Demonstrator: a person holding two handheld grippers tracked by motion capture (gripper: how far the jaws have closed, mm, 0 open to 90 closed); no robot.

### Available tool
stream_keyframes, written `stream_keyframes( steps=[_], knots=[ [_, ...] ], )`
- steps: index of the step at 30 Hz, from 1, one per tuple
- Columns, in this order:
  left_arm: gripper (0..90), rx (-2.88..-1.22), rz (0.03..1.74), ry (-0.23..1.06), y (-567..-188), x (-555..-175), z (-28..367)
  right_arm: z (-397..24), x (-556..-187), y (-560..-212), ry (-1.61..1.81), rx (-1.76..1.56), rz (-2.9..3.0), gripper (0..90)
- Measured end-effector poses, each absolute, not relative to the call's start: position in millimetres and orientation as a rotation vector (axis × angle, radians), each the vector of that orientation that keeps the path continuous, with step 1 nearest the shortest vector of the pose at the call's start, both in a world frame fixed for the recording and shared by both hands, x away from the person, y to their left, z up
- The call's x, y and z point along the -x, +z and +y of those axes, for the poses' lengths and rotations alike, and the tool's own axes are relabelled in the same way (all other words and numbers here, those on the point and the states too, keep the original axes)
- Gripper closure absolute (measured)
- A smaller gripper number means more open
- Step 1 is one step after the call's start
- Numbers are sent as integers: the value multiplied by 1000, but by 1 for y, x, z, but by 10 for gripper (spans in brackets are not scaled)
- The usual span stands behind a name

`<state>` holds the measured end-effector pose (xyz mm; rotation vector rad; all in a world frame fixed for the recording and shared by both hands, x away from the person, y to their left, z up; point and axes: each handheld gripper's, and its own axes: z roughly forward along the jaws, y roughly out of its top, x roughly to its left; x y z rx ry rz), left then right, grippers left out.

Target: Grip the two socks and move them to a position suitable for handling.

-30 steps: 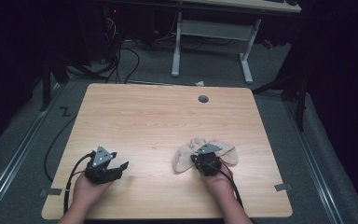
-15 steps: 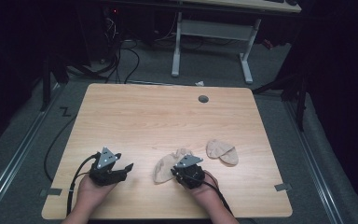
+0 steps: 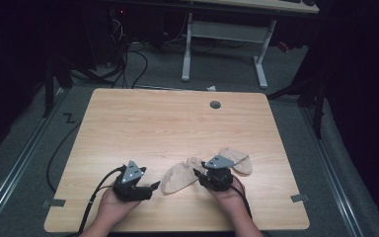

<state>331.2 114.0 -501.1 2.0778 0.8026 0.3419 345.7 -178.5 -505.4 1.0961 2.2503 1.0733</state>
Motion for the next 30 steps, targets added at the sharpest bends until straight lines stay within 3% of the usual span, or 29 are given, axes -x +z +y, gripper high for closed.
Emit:
stream_keyframes(
  steps=[2, 7, 11, 17, 30],
  knots=[
    [384, -2098, 776, 329, -503, -331, 103, -184, -349, -506, 1080, -1131, 2245, 604],
    [627, -2165, 727, 414, -510, -329, 79, -187, -360, -509, 1052, -1194, 2257, 840],
    [757, -2199, 751, 391, -516, -333, 76, -181, -369, -514, 1023, -1198, 2287, 865],
    [788, -2242, 760, 417, -521, -335, 78, -176, -374, -524, 934, -1174, 2341, 868],
    [784, -2268, 800, 384, -523, -331, 99, -166, -343, -524, 958, -1085, 2412, 862]
  ],
)
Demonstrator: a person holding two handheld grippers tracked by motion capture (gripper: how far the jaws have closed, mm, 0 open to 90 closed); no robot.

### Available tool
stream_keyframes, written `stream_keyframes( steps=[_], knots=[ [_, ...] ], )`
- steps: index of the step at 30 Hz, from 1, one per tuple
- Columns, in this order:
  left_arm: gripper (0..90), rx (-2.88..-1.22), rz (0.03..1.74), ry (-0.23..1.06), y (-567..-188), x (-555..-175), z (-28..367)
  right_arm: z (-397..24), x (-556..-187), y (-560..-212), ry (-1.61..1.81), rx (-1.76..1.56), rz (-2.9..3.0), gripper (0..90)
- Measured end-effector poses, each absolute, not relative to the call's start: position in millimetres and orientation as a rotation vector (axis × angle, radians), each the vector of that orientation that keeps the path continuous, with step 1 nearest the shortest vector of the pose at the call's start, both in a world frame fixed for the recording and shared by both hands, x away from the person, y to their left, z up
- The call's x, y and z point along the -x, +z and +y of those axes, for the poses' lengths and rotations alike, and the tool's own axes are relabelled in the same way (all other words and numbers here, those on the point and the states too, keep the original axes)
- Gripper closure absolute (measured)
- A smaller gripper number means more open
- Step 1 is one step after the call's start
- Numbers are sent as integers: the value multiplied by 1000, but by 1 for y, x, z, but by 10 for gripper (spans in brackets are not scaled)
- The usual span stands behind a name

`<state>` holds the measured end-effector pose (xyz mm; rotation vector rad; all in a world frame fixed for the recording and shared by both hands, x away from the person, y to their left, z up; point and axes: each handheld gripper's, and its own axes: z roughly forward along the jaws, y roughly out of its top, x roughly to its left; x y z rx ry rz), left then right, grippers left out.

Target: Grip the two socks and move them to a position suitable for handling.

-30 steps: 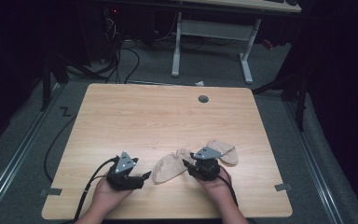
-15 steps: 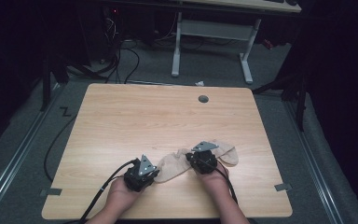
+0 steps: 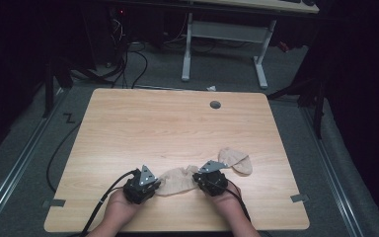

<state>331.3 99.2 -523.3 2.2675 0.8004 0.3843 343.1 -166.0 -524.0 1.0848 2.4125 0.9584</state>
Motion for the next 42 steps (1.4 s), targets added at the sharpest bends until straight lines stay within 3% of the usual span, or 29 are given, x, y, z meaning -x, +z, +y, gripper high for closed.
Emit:
stream_keyframes(
  steps=[7, 15, 19, 28, 38, 42],
  knots=[
    [770, -2295, 795, 326, -521, -324, 105, -168, -326, -526, 1001, -1031, 2442, 860],
    [725, -2348, 714, 366, -519, -308, 111, -163, -301, -524, 1003, -972, 2490, 847],
    [656, -2342, 712, 362, -517, -306, 113, -159, -297, -520, 1005, -944, 2474, 804],
    [557, -2219, 804, 455, -505, -311, 137, -185, -316, -511, 1015, -1039, 2298, 669],
    [478, -2150, 842, 468, -503, -323, 151, -231, -345, -506, 924, -1254, 2104, 647],
    [472, -2148, 843, 471, -504, -326, 153, -236, -363, -510, 886, -1306, 2107, 575]
  ],
)
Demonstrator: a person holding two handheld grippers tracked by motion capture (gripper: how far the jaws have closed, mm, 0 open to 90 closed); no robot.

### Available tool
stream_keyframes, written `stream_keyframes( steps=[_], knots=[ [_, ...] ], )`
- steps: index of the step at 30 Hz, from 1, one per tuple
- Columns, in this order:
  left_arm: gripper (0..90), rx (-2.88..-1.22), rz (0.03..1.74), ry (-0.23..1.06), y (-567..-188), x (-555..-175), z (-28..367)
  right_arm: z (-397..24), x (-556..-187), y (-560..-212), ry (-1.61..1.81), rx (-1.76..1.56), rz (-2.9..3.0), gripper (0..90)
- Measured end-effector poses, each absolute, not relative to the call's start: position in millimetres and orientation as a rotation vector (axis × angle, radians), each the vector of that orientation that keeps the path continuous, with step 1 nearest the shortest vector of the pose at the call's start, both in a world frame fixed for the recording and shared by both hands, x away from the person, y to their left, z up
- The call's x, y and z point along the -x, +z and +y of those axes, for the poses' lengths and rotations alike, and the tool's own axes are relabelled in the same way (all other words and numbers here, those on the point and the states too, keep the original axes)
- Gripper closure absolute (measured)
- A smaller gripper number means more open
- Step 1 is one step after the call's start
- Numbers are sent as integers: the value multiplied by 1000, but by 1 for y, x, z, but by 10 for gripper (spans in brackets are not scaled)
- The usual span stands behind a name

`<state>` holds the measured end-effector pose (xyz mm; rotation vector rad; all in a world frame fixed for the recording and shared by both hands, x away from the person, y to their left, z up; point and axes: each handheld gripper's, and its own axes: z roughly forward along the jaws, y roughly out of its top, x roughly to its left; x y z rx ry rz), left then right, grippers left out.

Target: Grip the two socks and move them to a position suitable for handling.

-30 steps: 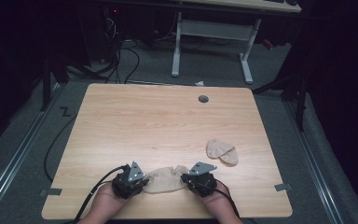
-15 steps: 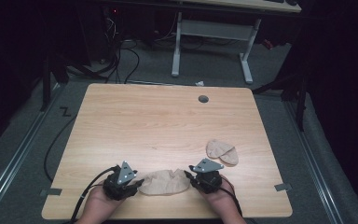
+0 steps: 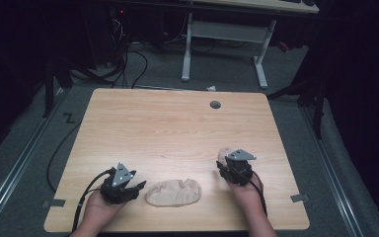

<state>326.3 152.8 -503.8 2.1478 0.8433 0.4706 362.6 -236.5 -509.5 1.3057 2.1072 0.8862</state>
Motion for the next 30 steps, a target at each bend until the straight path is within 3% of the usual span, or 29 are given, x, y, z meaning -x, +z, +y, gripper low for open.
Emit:
stream_keyframes(
  steps=[2, 9, 21, 30],
  knots=[
    [470, -2145, 848, 471, -503, -328, 154, -237, -370, -511, 848, -1322, 2122, 537],
    [468, -2125, 855, 472, -502, -329, 157, -235, -386, -521, 761, -1362, 2169, 544],
    [446, -2106, 887, 441, -503, -329, 160, -239, -386, -522, 776, -1366, 2156, 803],
    [439, -2093, 881, 457, -502, -328, 160, -238, -385, -514, 815, -1358, 2162, 827]
  ],
)
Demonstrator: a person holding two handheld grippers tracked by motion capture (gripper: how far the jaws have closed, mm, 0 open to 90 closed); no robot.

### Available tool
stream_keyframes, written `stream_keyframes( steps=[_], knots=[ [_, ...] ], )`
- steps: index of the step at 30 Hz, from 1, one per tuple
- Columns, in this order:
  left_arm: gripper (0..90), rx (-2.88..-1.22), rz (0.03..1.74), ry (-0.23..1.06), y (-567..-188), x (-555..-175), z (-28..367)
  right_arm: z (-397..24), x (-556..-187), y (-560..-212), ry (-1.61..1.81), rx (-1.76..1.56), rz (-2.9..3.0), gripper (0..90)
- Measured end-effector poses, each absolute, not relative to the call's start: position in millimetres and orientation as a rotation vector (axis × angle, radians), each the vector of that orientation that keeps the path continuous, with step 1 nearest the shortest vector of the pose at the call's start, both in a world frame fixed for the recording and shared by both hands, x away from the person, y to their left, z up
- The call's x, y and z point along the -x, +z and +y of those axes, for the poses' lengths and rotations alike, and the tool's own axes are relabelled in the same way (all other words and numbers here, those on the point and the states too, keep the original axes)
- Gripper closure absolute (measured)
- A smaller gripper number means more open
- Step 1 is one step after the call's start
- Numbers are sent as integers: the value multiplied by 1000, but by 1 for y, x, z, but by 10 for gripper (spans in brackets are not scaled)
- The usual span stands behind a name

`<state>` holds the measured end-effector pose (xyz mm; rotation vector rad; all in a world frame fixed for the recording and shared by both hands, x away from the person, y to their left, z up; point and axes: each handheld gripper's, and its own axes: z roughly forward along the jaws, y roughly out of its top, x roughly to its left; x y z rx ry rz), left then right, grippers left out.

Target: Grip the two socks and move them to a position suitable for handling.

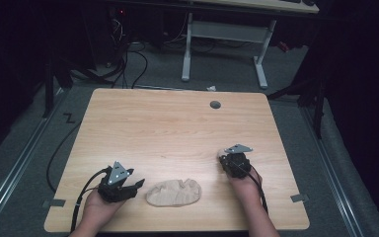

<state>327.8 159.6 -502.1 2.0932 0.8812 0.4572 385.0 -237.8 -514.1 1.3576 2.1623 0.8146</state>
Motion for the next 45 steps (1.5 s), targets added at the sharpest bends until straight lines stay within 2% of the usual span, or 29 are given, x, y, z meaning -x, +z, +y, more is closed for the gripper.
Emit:
stream_keyframes(
  steps=[10, 19, 27, 37, 45],
  knots=[
    [435, -2085, 881, 462, -501, -330, 161, -203, -388, -495, 912, -1276, 2183, 825],
    [430, -2091, 864, 465, -500, -329, 161, -133, -398, -490, 946, -1154, 2270, 825],
    [426, -2090, 880, 450, -503, -331, 163, -93, -410, -486, 1001, -1079, 2308, 823],
    [421, -2114, 850, 466, -502, -331, 154, -82, -416, -468, 1072, -1107, 2271, 823],
    [422, -2103, 848, 461, -502, -332, 155, -119, -443, -481, 1003, -1255, 2221, 820]
  ],
)
